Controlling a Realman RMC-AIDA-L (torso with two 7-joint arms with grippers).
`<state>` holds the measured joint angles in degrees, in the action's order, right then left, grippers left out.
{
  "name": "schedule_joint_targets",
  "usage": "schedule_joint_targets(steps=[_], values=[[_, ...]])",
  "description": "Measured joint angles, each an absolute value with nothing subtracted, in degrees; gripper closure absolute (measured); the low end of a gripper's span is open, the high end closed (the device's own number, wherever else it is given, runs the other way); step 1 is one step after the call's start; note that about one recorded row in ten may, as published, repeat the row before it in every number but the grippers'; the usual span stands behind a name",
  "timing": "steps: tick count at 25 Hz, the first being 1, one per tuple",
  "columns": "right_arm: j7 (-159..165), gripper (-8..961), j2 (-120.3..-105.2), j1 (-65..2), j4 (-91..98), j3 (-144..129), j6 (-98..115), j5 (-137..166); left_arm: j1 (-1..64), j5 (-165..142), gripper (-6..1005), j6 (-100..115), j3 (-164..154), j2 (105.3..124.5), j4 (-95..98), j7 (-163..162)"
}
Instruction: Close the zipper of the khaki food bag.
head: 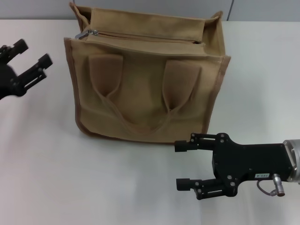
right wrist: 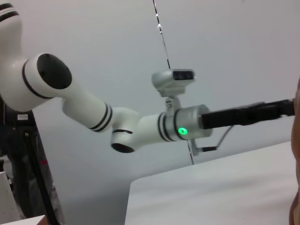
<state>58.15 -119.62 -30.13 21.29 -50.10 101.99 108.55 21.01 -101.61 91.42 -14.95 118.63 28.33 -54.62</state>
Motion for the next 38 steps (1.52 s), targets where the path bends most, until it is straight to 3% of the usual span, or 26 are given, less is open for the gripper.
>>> schedule_joint_targets(steps=[14,38], values=[[57.7,159,-119.62,-29.9,20.1,-50.1,101.9,107.2,26.0,-100.0,214,86.6,-24.4,118.67,26.7,-52.6],[57.3,160,-119.62,-29.5,19.9,-50.1,101.8,103.0,25.9,-93.2,256,87.0,-24.6,118.83,21.8,-49.2]])
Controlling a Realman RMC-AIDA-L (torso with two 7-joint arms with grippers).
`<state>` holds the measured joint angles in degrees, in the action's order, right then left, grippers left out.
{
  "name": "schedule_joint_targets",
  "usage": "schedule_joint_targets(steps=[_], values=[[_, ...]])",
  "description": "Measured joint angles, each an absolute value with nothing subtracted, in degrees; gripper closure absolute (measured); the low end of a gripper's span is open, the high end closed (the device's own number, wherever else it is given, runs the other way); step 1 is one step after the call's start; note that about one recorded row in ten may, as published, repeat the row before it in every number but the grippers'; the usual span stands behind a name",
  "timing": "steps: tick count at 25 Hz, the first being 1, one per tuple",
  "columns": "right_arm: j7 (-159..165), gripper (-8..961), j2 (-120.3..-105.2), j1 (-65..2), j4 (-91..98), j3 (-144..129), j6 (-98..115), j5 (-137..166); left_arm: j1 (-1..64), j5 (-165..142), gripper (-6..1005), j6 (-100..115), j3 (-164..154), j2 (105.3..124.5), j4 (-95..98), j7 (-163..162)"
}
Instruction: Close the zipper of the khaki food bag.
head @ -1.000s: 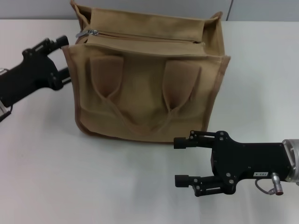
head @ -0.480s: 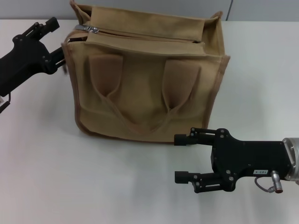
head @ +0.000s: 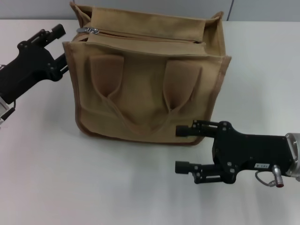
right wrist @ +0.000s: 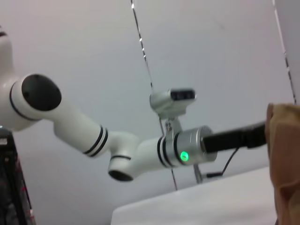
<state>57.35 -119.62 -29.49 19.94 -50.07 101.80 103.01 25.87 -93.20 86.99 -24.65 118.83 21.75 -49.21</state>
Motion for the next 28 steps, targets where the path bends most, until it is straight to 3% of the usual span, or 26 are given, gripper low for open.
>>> schedule_joint_targets(steps=[3,13,24,28], values=[[56.9,160,-119.62,-29.3,19.9,-50.1,102.0,102.3,25.8,-93.3,261,87.0,-26.6,118.82,21.5,-48.1],[56.2,160,-119.62,-28.9,19.8,-50.0,102.5,101.2,25.8,-91.6,773,87.7,-26.7,118.83,21.5,-48.7],[52.4,160,-119.58,-27.7,19.4,-50.0,105.1,85.3,26.0,-91.4,944,88.5,-26.8,118.82,21.1,-48.9],[47.0,161,-119.74,-30.6,19.3,-50.7,101.1,75.3,26.5,-91.4,970,89.0,-26.7,118.82,20.8,-49.0]])
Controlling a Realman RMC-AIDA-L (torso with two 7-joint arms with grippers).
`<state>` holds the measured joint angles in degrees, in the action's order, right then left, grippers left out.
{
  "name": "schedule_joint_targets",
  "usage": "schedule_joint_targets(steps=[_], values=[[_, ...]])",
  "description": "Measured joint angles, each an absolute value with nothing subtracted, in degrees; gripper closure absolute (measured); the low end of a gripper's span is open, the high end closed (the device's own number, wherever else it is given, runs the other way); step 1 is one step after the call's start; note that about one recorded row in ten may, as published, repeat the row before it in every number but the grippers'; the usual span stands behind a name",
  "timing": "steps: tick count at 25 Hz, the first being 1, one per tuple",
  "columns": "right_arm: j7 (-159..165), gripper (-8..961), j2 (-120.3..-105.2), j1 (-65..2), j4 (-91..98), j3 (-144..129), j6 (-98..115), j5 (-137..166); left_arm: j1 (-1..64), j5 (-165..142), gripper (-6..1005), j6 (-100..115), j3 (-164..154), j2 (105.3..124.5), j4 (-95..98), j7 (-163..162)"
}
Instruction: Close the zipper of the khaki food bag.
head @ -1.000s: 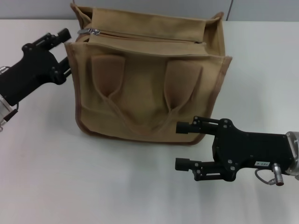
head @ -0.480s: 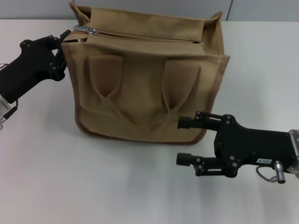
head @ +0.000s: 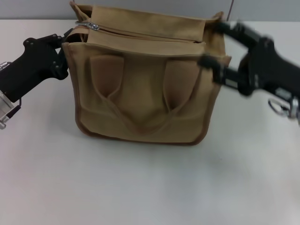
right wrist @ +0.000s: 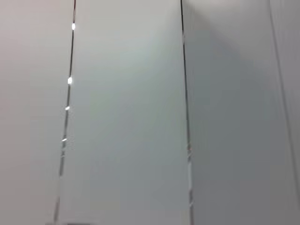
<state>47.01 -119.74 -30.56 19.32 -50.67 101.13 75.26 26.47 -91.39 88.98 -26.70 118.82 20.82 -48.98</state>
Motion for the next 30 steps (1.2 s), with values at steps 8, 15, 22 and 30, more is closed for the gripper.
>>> schedule_joint_targets(steps=[8,15,22,30], values=[[31.3,161,-119.87,-39.5,15.5,-51.5,93.3,73.2,26.6,-90.8,977,90.7,-26.8,118.92,20.8,-50.3],[7.6,161,-119.88,-44.6,6.0,-51.4,91.6,68.4,26.6,-90.8,975,92.6,-26.8,118.92,20.0,-50.5],[-1.5,161,-119.89,-49.4,-1.3,-50.7,86.7,68.1,27.7,-90.7,974,93.2,-27.1,119.03,19.3,-50.5],[-4.4,162,-119.89,-53.4,-3.3,-50.0,79.2,68.2,28.3,-90.7,972,93.1,-27.2,119.1,18.9,-50.5]])
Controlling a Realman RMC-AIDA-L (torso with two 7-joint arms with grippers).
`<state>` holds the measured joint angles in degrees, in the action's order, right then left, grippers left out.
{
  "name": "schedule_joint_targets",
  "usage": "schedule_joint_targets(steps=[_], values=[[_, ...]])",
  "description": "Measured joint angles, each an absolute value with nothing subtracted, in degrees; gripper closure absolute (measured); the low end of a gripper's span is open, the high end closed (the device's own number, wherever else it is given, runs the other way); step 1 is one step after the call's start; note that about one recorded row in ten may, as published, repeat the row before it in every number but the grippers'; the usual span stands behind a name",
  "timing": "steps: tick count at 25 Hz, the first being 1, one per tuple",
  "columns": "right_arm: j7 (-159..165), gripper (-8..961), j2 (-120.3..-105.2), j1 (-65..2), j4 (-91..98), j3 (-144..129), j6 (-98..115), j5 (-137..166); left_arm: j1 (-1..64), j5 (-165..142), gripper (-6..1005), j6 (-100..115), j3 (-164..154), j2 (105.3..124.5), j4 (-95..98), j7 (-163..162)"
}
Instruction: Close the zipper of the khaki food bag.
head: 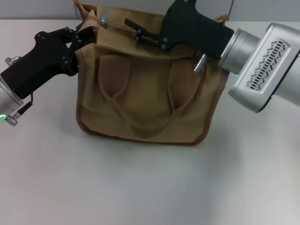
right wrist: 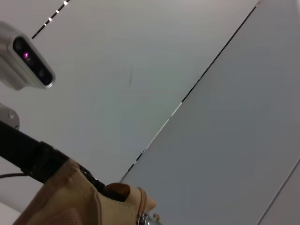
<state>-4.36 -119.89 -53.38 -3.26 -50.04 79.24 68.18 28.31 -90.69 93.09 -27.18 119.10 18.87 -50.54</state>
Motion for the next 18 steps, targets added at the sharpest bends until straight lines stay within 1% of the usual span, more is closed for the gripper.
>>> schedule_joint_targets(steps=[4,7,11,18], values=[[-6.0,162,-119.88,-54.9,-4.2,-50.1,77.0,68.4,28.7,-90.7,971,93.1,-27.2,119.1,18.5,-50.7],[-10.7,162,-119.88,-57.6,-7.3,-49.3,73.9,68.4,29.1,-90.7,970,93.2,-27.2,119.09,18.5,-51.8],[-14.7,161,-119.88,-58.7,-9.8,-47.6,72.7,68.5,29.2,-90.7,970,93.4,-27.2,119.09,18.5,-52.0],[-16.1,161,-119.88,-57.1,-11.0,-43.4,74.8,68.6,29.3,-90.7,968,94.1,-27.2,119.09,18.5,-52.1]])
